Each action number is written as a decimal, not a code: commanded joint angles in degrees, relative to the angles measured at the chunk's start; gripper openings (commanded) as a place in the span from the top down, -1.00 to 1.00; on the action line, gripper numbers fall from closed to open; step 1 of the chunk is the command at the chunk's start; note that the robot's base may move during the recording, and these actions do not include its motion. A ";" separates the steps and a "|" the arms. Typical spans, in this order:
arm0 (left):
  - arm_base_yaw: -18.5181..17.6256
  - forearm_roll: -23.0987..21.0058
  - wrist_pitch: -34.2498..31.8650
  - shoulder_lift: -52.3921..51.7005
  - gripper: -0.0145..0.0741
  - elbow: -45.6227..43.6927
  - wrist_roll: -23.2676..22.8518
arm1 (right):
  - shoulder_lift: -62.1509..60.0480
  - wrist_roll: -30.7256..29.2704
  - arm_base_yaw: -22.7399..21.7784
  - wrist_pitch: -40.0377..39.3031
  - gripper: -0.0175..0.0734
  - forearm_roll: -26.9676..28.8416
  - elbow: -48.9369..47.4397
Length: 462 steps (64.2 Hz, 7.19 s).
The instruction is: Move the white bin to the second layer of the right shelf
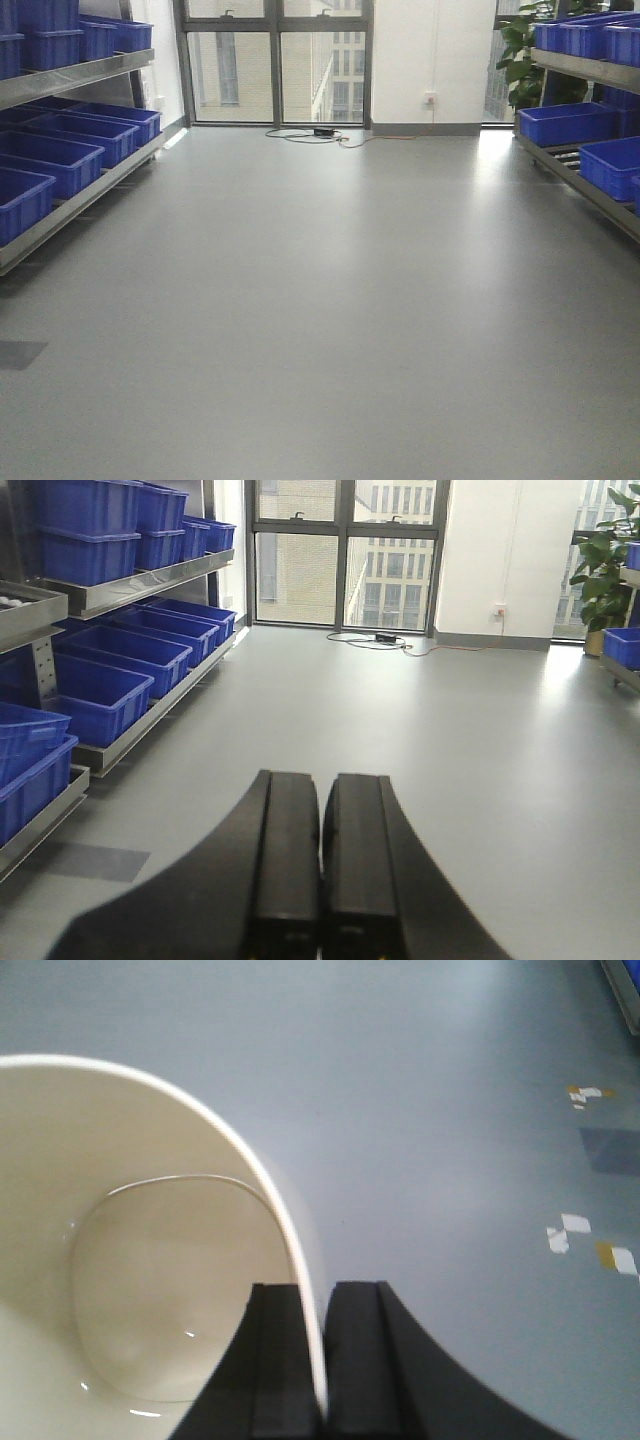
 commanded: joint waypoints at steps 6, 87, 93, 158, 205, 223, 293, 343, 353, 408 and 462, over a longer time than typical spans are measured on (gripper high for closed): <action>0.05 -0.30 -4.77 -0.94 0.48 1.56 -0.30 | 0.55 -0.15 -0.41 -5.15 0.51 0.27 -1.55; 0.05 -0.30 -4.77 -0.94 0.48 1.56 -0.30 | 0.55 -0.15 -0.41 -5.12 0.51 0.27 -1.55; 0.05 -0.30 -4.77 -0.94 0.48 1.56 -0.30 | 0.55 -0.15 -0.41 -5.12 0.51 0.27 -1.55; 0.05 -0.30 -4.77 -0.94 0.48 1.56 -0.30 | 0.55 -0.15 -0.41 -5.12 0.51 0.27 -1.55; 0.05 -0.30 -4.77 -0.94 0.48 1.56 -0.30 | 0.55 -0.15 -0.41 -5.18 0.51 0.27 -1.55; 0.05 -0.30 -4.77 -0.94 0.48 1.56 -0.30 | 0.55 -0.15 -0.41 -5.13 0.51 0.27 -1.55; 0.05 -0.30 -4.77 -0.94 0.48 1.56 -0.30 | 0.55 -0.15 -0.41 -5.13 0.51 0.27 -1.55; 0.05 -0.30 -4.77 -0.94 0.48 1.56 -0.30 | 0.55 -0.15 -0.41 -5.13 0.51 0.27 -1.55; 0.05 -0.30 -4.77 -0.94 0.48 1.56 -0.30 | 0.55 -0.15 -0.41 -5.13 0.51 0.27 -1.55; 0.05 -0.30 -4.77 -0.94 0.48 1.56 -0.30 | 0.55 -0.15 -0.41 -5.13 0.51 0.27 -1.55; 0.05 -0.30 -4.77 -0.94 0.48 1.56 -0.30 | 0.83 -0.15 -0.41 -7.79 0.51 -1.87 -1.55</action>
